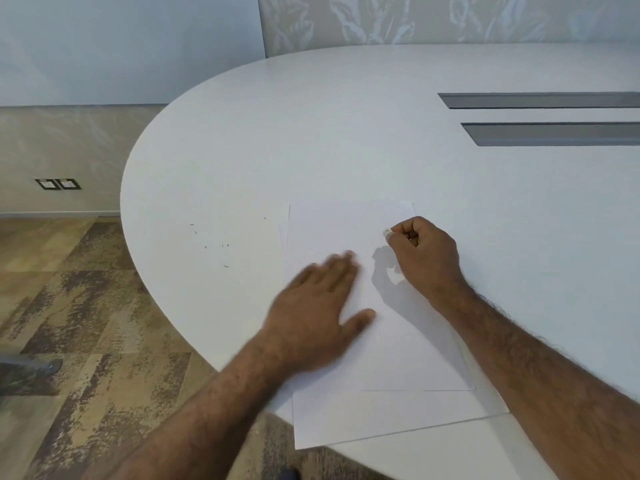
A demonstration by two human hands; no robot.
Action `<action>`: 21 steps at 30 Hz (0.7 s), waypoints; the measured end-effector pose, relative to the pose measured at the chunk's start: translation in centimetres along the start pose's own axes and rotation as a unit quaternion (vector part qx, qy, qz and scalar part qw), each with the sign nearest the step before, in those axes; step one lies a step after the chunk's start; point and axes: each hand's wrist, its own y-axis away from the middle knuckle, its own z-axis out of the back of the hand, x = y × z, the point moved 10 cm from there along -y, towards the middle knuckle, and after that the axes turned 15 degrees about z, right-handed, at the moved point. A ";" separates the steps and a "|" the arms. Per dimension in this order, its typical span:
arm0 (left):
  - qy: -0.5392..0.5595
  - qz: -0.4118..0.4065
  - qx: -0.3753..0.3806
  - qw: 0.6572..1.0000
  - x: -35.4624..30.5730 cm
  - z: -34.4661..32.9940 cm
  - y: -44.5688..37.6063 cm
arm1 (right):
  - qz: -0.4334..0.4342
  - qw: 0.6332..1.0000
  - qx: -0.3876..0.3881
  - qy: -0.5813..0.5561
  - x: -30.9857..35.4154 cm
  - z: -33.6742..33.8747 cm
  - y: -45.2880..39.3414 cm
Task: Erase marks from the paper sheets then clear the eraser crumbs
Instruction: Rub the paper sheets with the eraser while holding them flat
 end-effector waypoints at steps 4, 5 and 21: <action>-0.023 0.212 -0.012 0.977 9.2 1.8 -1.1 | -0.002 1.000 -0.001 -0.004 -0.1 0.1 -0.1; -0.019 0.216 -0.016 0.976 9.8 2.1 -1.0 | 0.000 1.000 0.003 -0.002 -0.1 -0.1 0.0; 0.148 0.304 -0.021 0.941 6.3 4.1 -0.1 | 0.000 0.974 -0.119 0.191 -1.4 8.5 -1.6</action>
